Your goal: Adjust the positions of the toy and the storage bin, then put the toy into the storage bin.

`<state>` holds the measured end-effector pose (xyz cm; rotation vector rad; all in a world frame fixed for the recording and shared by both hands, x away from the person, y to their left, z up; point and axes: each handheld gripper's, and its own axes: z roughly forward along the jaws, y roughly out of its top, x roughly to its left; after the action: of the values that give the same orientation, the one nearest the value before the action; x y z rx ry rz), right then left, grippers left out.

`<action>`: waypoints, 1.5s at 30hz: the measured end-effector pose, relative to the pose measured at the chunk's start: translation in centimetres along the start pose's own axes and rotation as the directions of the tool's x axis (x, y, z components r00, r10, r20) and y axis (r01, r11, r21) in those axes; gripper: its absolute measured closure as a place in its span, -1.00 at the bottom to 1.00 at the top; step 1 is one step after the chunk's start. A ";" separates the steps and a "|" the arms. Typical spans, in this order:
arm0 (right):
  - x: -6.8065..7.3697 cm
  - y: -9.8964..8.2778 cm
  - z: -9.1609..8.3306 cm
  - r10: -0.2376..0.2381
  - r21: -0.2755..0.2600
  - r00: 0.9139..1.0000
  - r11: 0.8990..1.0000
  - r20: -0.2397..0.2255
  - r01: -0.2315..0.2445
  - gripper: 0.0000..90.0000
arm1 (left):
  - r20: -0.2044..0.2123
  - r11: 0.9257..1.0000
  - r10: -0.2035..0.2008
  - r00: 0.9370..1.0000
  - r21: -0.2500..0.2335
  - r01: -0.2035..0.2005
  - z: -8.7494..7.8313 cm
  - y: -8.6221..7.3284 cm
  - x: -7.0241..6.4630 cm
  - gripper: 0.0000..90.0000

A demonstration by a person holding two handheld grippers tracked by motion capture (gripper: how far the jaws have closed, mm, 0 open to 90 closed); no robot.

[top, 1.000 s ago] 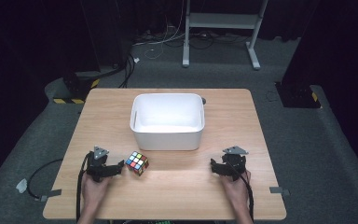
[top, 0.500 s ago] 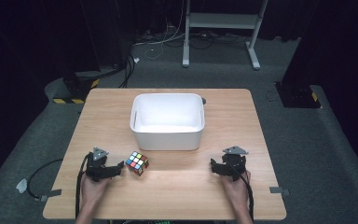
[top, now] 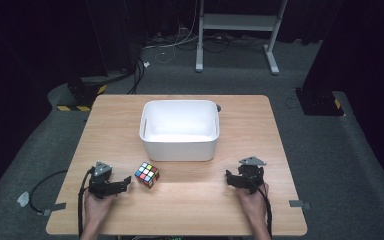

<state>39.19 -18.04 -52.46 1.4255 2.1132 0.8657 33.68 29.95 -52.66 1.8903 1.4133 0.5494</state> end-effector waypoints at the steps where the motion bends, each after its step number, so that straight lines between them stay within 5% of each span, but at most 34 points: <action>1: 0.0 0.0 0.0 0.000 0.000 1.000 1.000 0.000 0.000 -0.66 | 0.002 1.000 -0.001 1.000 -0.002 0.001 -0.1 -0.1 0.0 -0.73; 25: 0.0 0.0 0.0 0.000 0.000 1.000 1.000 -0.001 0.000 -0.66 | 0.035 0.999 0.023 0.999 -0.032 -0.022 -1.4 0.3 -1.1 -0.79; 45: 0.0 0.0 0.0 -0.004 -0.003 1.000 1.000 -0.003 0.004 -0.64 | 0.101 0.996 0.031 0.994 -0.084 -0.022 -3.2 1.0 -2.4 -0.80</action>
<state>39.14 -18.02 -52.45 1.4191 2.1150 0.8695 31.34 28.43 -49.59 1.8471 1.2829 0.5089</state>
